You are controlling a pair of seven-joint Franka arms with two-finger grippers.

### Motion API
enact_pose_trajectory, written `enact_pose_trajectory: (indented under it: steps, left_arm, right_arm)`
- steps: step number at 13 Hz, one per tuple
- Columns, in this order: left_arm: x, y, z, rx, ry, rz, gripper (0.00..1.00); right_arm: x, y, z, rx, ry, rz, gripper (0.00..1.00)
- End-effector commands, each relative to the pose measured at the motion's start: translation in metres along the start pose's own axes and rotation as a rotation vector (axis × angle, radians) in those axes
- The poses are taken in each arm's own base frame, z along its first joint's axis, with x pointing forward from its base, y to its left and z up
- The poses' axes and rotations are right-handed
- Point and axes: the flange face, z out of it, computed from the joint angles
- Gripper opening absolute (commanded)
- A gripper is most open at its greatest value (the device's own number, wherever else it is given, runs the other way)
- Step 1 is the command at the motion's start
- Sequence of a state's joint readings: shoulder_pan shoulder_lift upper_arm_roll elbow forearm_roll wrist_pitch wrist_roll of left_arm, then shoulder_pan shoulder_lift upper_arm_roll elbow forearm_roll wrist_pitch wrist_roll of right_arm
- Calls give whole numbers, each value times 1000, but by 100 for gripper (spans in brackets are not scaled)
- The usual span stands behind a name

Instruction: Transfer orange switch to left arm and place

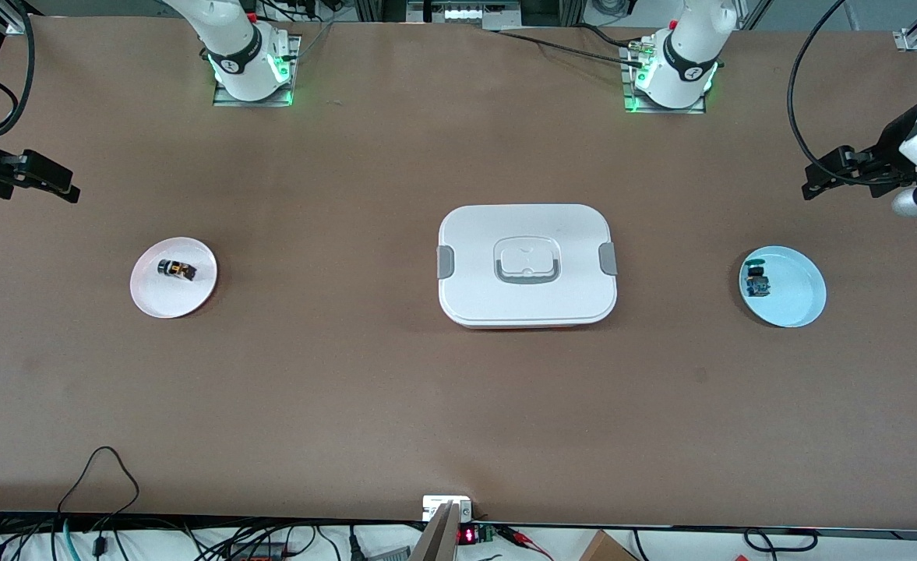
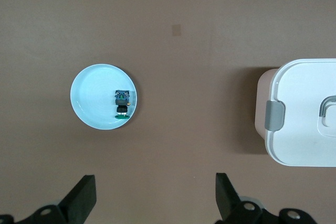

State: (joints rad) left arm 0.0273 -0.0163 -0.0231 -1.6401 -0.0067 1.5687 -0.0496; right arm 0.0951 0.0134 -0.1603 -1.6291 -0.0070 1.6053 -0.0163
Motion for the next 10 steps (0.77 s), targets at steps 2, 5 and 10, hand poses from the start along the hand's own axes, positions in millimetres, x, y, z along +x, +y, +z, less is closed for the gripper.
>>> enact_pose_trajectory:
  steps: [2, 5, 10]
  left_arm:
    - [2, 0, -4, -15, -5, -3, 100]
    - [2, 0, -4, -15, -7, -3, 100]
    - [2, 0, -4, -15, -7, -1, 100]
  right_arm:
    - [0, 2, -5, -4, -1, -10, 100]
    - [0, 2, -5, -4, 0, -7, 100]
    - [7, 3, 2, -5, 6, -1, 100]
